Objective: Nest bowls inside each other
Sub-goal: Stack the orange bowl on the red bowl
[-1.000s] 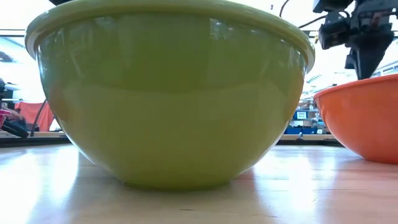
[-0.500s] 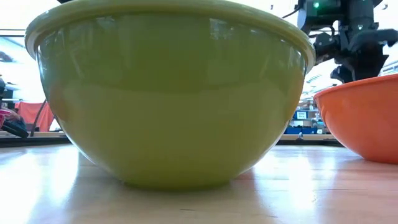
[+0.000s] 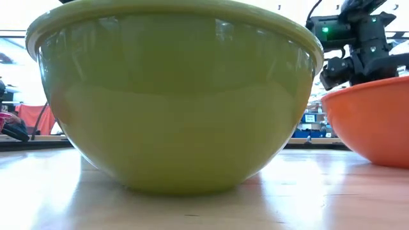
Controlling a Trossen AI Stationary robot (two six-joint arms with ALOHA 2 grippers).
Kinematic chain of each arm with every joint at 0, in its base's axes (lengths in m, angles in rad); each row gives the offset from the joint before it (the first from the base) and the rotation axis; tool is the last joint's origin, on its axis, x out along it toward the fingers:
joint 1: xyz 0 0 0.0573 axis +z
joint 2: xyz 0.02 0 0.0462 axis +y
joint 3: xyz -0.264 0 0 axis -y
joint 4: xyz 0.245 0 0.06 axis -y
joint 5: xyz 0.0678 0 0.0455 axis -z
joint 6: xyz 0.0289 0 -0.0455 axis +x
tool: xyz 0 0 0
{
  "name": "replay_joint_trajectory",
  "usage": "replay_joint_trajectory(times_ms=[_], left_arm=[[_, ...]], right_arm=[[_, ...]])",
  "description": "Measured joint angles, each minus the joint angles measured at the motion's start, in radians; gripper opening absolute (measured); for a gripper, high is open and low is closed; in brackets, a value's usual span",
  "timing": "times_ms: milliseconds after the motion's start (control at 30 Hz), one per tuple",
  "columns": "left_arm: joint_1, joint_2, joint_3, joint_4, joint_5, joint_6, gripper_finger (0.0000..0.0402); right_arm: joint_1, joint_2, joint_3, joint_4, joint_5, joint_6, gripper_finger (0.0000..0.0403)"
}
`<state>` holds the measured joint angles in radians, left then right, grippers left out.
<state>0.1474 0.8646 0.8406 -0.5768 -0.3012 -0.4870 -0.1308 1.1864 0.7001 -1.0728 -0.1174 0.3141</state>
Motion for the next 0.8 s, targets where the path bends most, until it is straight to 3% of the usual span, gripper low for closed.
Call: replay_joint_trajectory(times_ms=[67, 200, 433, 633, 800], left_arm=[[0.000, 0.000, 0.000, 0.001, 0.000, -0.005, 0.0210], [0.000, 0.000, 0.000, 0.006, 0.000, -0.026, 0.0210], [0.000, -0.001, 0.000, 0.023, -0.003, -0.062, 0.0210], [-0.001, -0.001, 0.000, 0.188, 0.012, -0.051, 0.0210], [-0.001, -0.002, 0.000, 0.322, 0.048, -0.016, 0.0210]], right_arm=[[-0.004, -0.003, 0.002, 0.016, -0.058, 0.007, 0.0018], [-0.010, -0.004, 0.032, -0.039, -0.099, 0.035, 0.0026], [-0.036, -0.007, 0.258, -0.062, -0.209, 0.055, 0.0014], [-0.102, 0.048, 0.436, 0.102, -0.144, 0.103, 0.0017], [-0.151, 0.219, 0.564, 0.206, -0.105, 0.112, 0.0018]])
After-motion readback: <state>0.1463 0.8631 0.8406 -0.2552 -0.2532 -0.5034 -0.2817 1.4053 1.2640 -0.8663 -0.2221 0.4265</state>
